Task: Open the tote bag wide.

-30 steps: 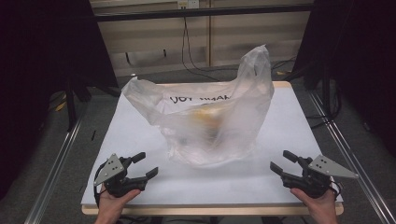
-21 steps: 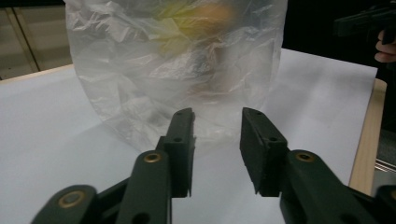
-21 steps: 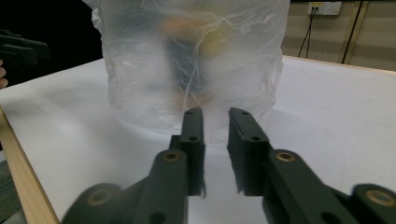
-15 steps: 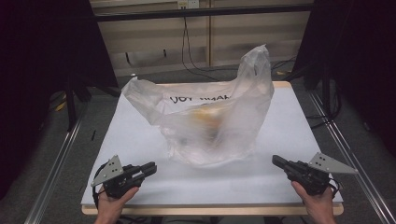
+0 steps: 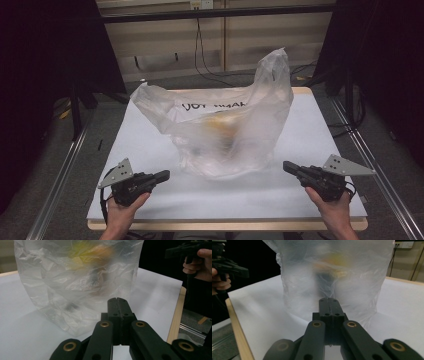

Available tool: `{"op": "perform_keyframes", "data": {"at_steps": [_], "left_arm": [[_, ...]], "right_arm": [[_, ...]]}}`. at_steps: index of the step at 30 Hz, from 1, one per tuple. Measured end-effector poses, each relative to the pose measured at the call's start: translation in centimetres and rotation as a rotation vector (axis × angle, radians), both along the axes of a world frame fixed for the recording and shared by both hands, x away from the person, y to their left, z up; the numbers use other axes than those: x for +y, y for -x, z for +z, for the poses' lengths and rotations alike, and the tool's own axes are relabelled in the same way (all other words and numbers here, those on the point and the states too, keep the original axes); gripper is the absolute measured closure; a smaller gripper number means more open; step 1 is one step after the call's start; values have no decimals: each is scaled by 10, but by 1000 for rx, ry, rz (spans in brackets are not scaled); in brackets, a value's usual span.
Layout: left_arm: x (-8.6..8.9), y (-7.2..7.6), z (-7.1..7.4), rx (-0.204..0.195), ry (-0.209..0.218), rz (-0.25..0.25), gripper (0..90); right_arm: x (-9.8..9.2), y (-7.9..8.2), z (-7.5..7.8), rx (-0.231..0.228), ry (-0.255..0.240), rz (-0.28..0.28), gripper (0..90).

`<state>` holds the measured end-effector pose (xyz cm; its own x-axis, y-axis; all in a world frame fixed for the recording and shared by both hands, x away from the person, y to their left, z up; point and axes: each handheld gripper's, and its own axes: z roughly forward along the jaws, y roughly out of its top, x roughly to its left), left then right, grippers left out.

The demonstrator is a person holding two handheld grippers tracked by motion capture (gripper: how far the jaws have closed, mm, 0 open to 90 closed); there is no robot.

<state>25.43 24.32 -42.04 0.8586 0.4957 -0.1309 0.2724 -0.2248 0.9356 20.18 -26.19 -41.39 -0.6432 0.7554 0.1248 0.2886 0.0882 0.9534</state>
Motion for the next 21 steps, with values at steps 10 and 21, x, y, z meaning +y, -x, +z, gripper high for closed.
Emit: {"op": "perform_keyframes", "data": {"at_steps": [10, 21], "left_arm": [[-14, -5, 12, -8, 15, -15, 900], [-25, -14, 31, -34, 44, -45, 900]], "right_arm": [[24, -18, 21, 2, -38, 78, 900], [38, -32, 50, -47, -58, 135, 900]]}}
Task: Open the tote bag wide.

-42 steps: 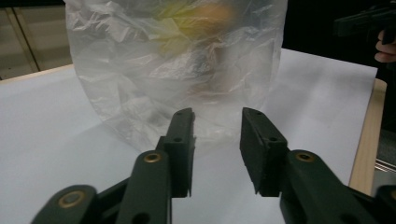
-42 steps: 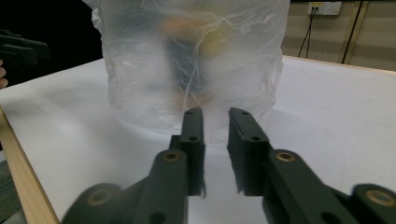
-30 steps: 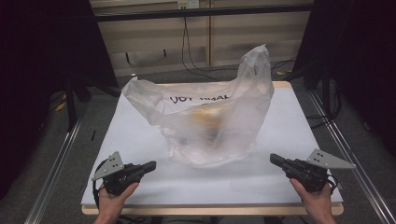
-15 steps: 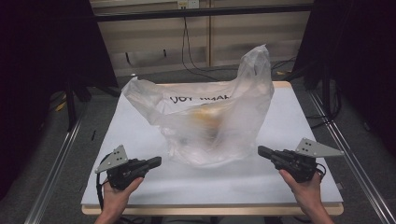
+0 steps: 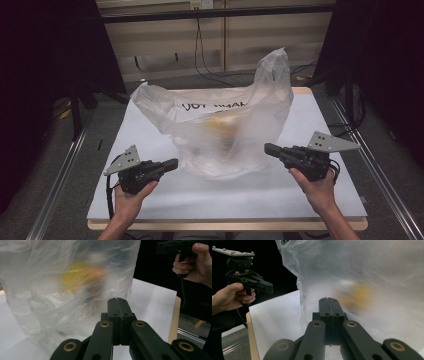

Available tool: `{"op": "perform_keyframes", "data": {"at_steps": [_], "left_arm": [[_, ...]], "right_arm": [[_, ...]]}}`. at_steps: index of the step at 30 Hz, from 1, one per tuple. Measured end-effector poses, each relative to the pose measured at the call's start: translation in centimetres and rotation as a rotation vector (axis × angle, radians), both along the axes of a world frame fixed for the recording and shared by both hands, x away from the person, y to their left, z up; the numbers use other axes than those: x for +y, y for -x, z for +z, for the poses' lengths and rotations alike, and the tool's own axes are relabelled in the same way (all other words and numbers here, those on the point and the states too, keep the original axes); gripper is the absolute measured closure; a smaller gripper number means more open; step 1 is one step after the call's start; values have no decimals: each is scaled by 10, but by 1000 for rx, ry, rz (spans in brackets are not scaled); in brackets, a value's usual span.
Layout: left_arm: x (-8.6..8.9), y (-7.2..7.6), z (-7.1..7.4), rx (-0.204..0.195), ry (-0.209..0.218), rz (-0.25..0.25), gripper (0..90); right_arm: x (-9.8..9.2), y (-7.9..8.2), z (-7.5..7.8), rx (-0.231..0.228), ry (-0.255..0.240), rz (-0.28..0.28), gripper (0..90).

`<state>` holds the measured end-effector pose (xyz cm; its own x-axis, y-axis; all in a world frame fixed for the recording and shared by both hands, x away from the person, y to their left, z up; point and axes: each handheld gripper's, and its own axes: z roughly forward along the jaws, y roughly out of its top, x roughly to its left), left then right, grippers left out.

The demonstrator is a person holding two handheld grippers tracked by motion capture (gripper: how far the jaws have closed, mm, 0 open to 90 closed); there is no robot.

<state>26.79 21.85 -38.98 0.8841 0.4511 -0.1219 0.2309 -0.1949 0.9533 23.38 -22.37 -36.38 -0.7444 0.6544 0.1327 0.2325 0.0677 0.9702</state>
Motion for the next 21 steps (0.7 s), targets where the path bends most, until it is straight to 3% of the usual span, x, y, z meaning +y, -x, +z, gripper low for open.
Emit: {"op": "perform_keyframes", "data": {"at_steps": [1, 7, 21], "left_arm": [[-2, 0, 2, -5, 19, -12, 900], [-11, -4, 16, -24, 39, -33, 900], [-23, -14, 70, -122, 67, -64, 900]], "right_arm": [[1, -2, 3, -7, 1, 0, 900], [3, -7, 20, -39, -11, 9, 900], [17, -19, 72, -114, 0, 39, 900]]}}
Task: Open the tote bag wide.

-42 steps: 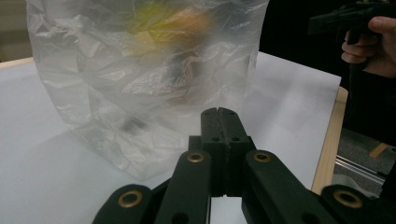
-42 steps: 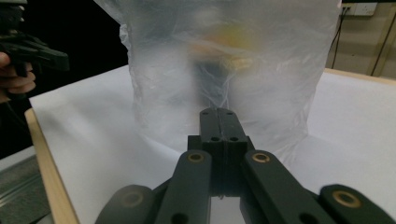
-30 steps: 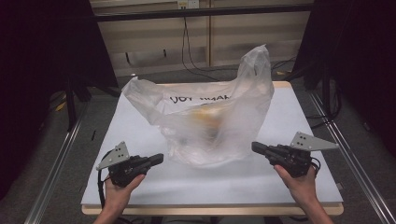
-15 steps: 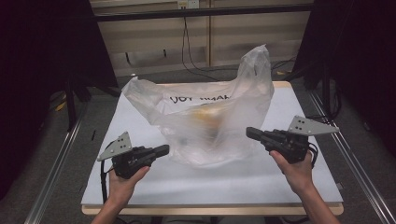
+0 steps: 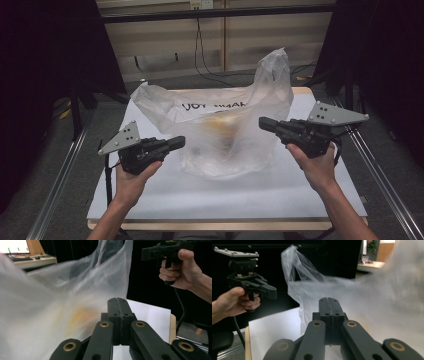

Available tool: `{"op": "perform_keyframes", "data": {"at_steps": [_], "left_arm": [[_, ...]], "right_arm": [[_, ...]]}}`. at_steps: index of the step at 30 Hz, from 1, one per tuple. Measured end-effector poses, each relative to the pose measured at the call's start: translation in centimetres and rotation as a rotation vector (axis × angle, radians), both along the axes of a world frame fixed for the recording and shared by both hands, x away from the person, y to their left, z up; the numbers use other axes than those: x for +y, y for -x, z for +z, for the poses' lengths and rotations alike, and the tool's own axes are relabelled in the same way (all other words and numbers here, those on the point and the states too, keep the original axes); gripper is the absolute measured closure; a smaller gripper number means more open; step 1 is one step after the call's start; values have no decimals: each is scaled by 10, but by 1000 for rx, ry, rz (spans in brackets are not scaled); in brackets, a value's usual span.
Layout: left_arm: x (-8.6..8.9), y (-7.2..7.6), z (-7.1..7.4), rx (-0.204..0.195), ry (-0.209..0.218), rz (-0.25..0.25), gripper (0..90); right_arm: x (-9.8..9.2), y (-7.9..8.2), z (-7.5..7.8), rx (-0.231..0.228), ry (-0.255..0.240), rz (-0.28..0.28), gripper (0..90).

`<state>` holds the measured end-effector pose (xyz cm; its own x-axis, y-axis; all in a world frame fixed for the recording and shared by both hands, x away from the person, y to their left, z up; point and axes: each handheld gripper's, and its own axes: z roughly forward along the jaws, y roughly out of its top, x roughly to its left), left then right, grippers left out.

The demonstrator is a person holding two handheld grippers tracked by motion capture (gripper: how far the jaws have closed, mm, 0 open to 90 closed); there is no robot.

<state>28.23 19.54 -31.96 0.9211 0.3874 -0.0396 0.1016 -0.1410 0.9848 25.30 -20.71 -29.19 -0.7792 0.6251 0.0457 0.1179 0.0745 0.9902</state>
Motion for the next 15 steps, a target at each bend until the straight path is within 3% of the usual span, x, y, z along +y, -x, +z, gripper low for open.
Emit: {"op": "perform_keyframes", "data": {"at_steps": [8, 15], "left_arm": [[-11, -16, 25, -34, 30, -4, 900], [-23, -33, 34, -10, 38, 9, 900]], "right_arm": [[12, -12, 27, -27, 27, 6, 900], [24, -28, 37, -30, 40, -16, 900]]}}
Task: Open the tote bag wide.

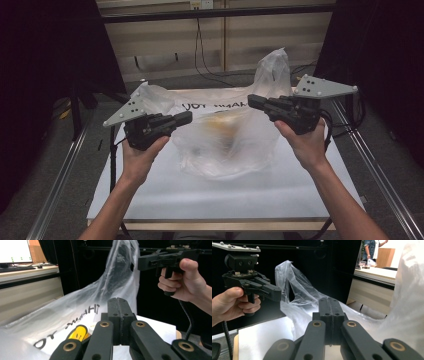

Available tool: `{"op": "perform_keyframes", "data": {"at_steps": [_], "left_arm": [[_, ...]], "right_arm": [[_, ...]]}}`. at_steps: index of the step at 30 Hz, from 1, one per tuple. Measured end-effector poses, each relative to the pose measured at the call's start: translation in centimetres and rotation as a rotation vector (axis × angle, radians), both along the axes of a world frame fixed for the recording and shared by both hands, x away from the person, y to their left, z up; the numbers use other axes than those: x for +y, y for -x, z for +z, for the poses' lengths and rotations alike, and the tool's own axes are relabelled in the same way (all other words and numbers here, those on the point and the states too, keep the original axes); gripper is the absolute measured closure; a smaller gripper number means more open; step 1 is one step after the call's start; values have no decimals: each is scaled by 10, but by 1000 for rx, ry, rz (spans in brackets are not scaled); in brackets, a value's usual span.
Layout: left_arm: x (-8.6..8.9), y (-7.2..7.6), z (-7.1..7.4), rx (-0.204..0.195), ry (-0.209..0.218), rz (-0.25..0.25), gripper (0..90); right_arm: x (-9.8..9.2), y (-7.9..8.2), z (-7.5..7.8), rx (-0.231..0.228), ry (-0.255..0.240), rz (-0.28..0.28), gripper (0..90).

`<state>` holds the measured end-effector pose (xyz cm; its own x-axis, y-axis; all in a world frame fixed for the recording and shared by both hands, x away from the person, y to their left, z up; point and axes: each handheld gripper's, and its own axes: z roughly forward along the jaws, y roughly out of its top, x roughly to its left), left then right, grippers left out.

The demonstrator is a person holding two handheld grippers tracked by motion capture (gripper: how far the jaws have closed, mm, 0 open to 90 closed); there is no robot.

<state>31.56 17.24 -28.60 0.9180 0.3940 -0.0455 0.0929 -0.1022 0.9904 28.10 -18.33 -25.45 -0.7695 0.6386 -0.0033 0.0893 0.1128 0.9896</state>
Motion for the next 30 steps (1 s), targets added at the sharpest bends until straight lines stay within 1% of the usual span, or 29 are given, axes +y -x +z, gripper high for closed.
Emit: {"op": "perform_keyframes", "data": {"at_steps": [1, 3, 4, 5, 7, 11, 13, 14, 15, 17, 20, 22, 25, 26, 27, 28, 29, 30], "left_arm": [[-1, -3, 1, 7, 5, 10, 900], [-3, -9, 2, 16, 11, 12, 900], [-4, -12, 2, 19, 5, 25, 900], [-6, -16, 2, 30, -6, 28, 900], [-10, -22, -1, 40, -9, 40, 900], [-16, -30, -7, 63, -35, 62, 900], [-18, -33, -10, 66, -45, 68, 900], [-20, -34, -11, 75, -41, 66, 900], [-20, -36, -13, 77, -48, 68, 900], [-22, -38, -16, 86, -57, 70, 900], [-25, -41, -19, 94, -75, 68, 900], [-28, -42, -23, 100, -75, 62, 900], [-31, -46, -31, 107, -89, 50, 900], [-32, -46, -34, 108, -85, 49, 900], [-32, -46, -34, 108, -85, 49, 900], [-32, -47, -37, 99, -86, 36, 900], [-34, -49, -43, 96, -99, 31, 900], [-34, -50, -46, 111, -95, 36, 900]], "right_arm": [[1, -3, 1, -4, 1, -6, 900], [3, -8, 3, -5, -2, -14, 900], [4, -9, 4, -3, -1, -18, 900], [5, -12, 4, -2, 0, -26, 900], [7, -17, 3, 0, 8, -41, 900], [10, -25, -2, 20, 17, -70, 900], [11, -28, -6, 25, 40, -87, 900], [12, -29, -8, 28, 54, -102, 900], [11, -30, -10, 40, 58, -118, 900], [11, -32, -15, 57, 63, -130, 900], [9, -35, -24, 75, 72, -128, 900], [8, -36, -30, 82, 73, -125, 900], [4, -36, -39, 96, 72, -127, 900], [3, -37, -42, 102, 67, -127, 900], [3, -37, -42, 102, 67, -127, 900], [2, -37, -46, 109, 62, -124, 900], [0, -35, -55, 114, 63, -122, 900], [-1, -34, -58, 117, 55, -121, 900]]}}
